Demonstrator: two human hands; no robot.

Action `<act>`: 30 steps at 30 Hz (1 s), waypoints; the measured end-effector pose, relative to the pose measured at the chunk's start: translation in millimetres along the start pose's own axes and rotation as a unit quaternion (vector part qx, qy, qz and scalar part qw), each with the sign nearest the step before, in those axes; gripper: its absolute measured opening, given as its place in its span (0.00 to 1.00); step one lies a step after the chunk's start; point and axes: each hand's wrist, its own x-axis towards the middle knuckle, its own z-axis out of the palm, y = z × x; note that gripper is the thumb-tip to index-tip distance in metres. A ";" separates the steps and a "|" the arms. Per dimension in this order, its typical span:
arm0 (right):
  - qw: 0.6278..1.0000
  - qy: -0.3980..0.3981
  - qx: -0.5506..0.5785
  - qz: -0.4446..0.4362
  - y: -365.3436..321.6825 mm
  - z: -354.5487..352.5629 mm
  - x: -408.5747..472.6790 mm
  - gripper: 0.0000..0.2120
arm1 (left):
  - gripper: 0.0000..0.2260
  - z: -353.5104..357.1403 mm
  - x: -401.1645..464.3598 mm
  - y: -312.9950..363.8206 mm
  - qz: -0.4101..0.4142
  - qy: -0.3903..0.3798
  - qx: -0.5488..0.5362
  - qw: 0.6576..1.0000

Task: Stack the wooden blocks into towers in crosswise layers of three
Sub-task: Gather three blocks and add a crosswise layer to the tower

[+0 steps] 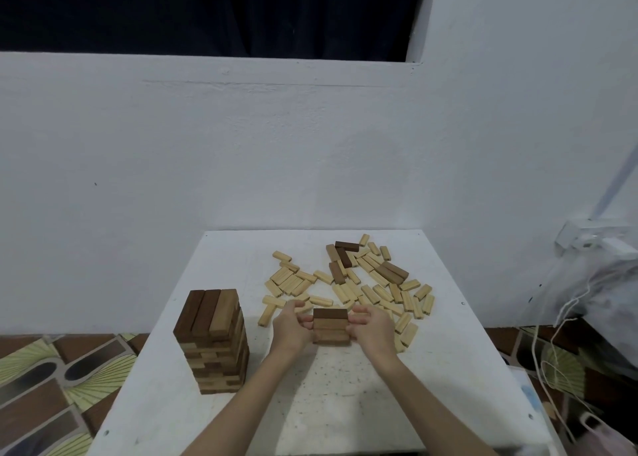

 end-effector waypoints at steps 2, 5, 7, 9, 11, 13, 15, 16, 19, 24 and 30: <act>1.000 0.008 0.011 -0.003 -8.5 -3.7 0.5 0.17 | 0.27 -1.6 -0.8 9.3 0.005 0.002 0.001 1.000; 1.000 0.015 0.006 -0.020 -22.6 -11.4 0.1 0.18 | 0.24 -4.6 -3.0 23.5 0.012 0.004 0.002 1.000; 0.999 0.014 -0.001 -0.030 -32.5 -18.1 -0.5 0.17 | 0.22 -7.6 -5.6 34.3 0.021 0.004 0.008 1.000; 0.999 0.013 0.000 -0.034 -42.8 -25.2 -3.1 0.17 | 0.21 -11.9 -8.9 45.8 0.032 0.007 0.011 0.999; 0.999 0.012 0.014 -0.036 -53.5 -31.2 -6.1 0.17 | 0.20 -17.8 -12.0 57.7 0.045 0.008 0.011 0.999; 0.999 0.006 0.023 -0.040 -65.4 -35.9 -10.7 0.17 | 0.21 -25.6 -15.7 69.6 0.056 0.011 0.014 0.998; 0.998 -0.005 0.033 -0.045 -77.1 -39.3 -15.3 0.17 | 0.21 -34.7 -19.3 82.0 0.064 0.016 0.017 0.998; 0.998 -0.009 0.035 -0.045 -82.8 -40.1 -17.1 0.18 | 0.21 -38.9 -20.5 87.6 0.067 0.016 0.019 0.997; 0.997 -0.015 0.046 -0.058 -101.2 -43.4 -24.0 0.19 | 0.22 -54.0 -26.0 103.6 0.076 0.013 0.029 0.997; 0.995 -0.029 0.069 -0.060 -126.6 -38.9 -33.2 0.19 | 0.24 -81.4 -38.9 121.9 0.070 0.013 0.021 0.997; 0.991 -0.055 0.102 -0.063 -143.2 -23.8 -49.0 0.19 | 0.23 -112.6 -52.9 128.9 0.060 0.018 0.009 0.998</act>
